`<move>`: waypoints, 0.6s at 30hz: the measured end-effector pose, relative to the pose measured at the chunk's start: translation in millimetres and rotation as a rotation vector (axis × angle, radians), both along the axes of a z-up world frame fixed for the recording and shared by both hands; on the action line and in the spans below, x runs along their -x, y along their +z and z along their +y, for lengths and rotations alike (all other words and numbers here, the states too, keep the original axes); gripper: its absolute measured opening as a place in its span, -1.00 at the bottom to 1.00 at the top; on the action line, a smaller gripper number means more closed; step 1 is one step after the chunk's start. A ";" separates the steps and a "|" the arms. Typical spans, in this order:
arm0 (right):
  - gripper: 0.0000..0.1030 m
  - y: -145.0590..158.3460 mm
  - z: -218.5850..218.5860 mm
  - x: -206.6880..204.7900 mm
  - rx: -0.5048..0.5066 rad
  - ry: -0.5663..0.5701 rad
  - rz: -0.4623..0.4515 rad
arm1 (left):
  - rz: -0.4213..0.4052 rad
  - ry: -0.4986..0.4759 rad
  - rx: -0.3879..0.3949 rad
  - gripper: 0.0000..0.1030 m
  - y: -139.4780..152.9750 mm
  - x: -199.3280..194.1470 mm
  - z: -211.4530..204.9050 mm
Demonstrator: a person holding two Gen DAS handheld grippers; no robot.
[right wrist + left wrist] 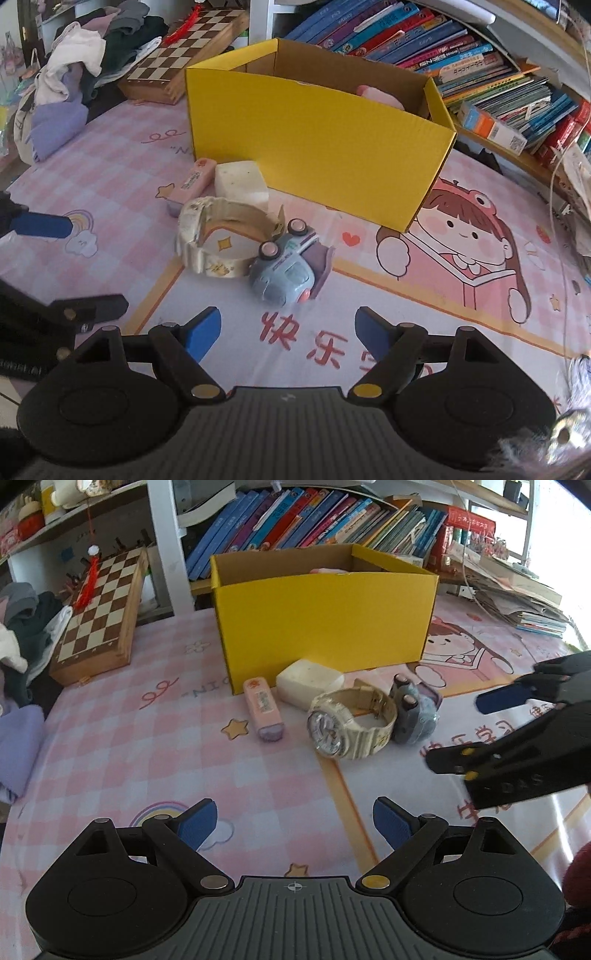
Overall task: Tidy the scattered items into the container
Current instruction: 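Move both tools toward the blue toy car and cream wristwatch, then grasp the blue toy car with the right gripper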
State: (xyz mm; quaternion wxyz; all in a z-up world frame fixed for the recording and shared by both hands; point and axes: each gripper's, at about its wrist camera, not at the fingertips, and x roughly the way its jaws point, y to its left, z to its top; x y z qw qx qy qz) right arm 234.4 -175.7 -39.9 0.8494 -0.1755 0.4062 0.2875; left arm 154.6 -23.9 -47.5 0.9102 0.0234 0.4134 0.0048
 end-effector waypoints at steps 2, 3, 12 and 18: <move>0.55 -2.0 0.5 -8.3 -0.010 -0.001 0.011 | 0.006 0.001 -0.004 0.81 -0.3 -2.6 -1.9; 0.55 -2.8 1.1 -12.3 -0.015 -0.002 0.016 | 0.009 0.003 -0.005 0.81 -0.5 -3.7 -2.5; 0.44 -13.4 4.3 -40.3 -0.042 -0.001 0.053 | 0.038 0.021 -0.018 0.82 -1.9 -11.0 -7.9; -0.06 -20.0 2.7 -49.6 -0.072 0.030 0.094 | 0.044 0.020 -0.029 0.82 -1.5 -16.9 -14.4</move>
